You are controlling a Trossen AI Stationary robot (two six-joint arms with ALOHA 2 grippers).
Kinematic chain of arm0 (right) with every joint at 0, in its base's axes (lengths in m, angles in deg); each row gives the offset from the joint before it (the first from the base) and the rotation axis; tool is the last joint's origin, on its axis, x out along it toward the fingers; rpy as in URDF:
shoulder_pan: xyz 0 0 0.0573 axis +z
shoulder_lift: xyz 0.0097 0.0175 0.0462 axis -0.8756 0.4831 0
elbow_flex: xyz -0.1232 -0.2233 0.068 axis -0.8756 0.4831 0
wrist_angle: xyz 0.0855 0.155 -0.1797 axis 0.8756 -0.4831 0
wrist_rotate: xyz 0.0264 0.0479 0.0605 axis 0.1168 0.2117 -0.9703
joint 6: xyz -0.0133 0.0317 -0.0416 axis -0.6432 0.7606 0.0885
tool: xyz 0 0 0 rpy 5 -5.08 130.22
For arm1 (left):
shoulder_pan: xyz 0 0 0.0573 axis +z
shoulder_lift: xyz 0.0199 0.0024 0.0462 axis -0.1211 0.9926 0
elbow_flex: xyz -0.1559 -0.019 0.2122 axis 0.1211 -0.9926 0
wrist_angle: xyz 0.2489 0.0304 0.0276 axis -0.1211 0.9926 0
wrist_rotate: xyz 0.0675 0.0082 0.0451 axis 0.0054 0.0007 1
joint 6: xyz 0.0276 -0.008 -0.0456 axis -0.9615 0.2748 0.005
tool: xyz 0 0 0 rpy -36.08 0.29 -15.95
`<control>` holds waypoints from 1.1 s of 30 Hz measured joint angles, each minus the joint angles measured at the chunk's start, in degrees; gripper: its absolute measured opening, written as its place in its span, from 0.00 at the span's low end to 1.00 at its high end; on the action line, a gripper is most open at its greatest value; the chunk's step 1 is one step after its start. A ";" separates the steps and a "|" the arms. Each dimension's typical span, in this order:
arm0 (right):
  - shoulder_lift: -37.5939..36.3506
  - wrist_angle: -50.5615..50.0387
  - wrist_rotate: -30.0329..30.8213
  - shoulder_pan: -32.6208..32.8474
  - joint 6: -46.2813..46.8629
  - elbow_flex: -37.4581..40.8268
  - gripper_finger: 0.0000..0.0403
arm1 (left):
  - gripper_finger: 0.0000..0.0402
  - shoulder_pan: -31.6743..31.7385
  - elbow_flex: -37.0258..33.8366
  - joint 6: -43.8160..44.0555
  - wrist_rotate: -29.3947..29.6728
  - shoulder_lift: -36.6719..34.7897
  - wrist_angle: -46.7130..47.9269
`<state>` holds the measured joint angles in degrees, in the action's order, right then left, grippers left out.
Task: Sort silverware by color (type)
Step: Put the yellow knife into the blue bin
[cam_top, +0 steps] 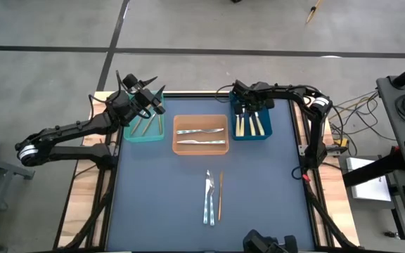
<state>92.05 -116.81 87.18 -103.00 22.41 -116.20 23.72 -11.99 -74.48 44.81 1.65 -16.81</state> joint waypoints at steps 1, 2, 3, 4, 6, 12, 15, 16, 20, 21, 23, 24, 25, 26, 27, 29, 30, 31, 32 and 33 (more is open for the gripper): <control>-0.02 -0.04 0.09 0.00 0.04 0.18 0.03 | 0.47 0.00 0.00 0.00 0.00 0.01 0.00; -0.04 -0.02 0.11 0.00 0.04 0.31 0.03 | 0.47 -0.02 0.00 0.00 0.00 0.01 0.00; -0.04 -0.01 0.22 0.00 0.01 0.33 0.03 | 0.47 0.00 0.00 0.00 0.00 0.01 0.00; -0.04 -0.02 0.50 0.00 -0.01 0.34 0.03 | 0.47 -0.01 0.00 0.00 0.00 0.01 0.00; -0.04 -0.15 1.26 0.00 -0.07 0.14 0.03 | 0.47 -0.02 0.00 0.00 0.00 0.01 0.00; -0.21 -0.08 0.82 0.17 -1.05 -1.92 0.03 | 0.47 -0.01 0.00 0.00 0.00 0.01 0.00; -0.30 0.36 0.65 0.75 -1.05 -2.81 0.03 | 0.47 0.00 0.00 -0.08 0.00 0.00 0.00; -0.31 0.53 0.62 1.02 -1.05 -2.81 0.03 | 0.47 0.00 0.00 -0.20 0.00 0.01 0.00; -0.31 1.11 0.75 2.05 -0.79 -2.78 0.03 | 0.47 -0.02 0.00 -0.22 0.00 0.01 0.00; -0.31 1.20 0.84 2.20 -0.64 -2.71 0.03 | 0.47 -0.01 0.00 -0.21 0.00 0.00 0.00; -0.31 1.14 0.86 2.27 -0.61 -2.66 0.03 | 0.47 -0.01 0.00 -0.20 0.00 -0.01 0.00; -0.31 1.14 0.86 2.27 -0.59 -2.66 0.03 | 0.47 0.00 0.00 -0.20 0.00 -0.01 0.00; -0.31 1.18 0.86 2.27 -0.55 -2.63 0.03 | 0.47 -0.02 0.00 -0.20 0.00 0.01 0.00; -0.31 1.32 0.86 2.27 -0.54 -2.57 0.03 | 0.47 0.00 0.00 -0.20 0.00 -0.01 0.00; -0.28 1.46 0.86 2.27 -0.55 -2.55 0.03 | 0.47 0.00 0.00 -0.20 0.00 -0.01 0.00; -0.24 1.71 0.89 2.27 -0.57 -2.55 0.03 | 0.47 -0.02 0.00 -0.20 0.00 -0.01 0.01; -0.24 1.82 1.04 2.27 -0.61 -2.53 0.03 | 0.47 -0.02 0.00 -0.20 0.00 -0.02 0.01; -0.24 1.96 1.44 2.27 -0.59 -2.53 0.03 | 0.47 -0.01 0.00 -0.20 0.00 0.00 0.00; -0.24 2.09 2.06 2.27 -0.59 -2.53 0.03 | 0.47 -0.01 0.00 -0.20 0.00 -0.02 0.00; -0.24 2.13 2.48 2.26 -0.60 -2.53 0.03 | 0.47 -0.02 0.00 -0.20 0.00 -0.02 0.00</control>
<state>91.81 -114.67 89.66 -100.74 21.81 -118.73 23.70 -11.99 -74.67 44.81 1.64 -16.81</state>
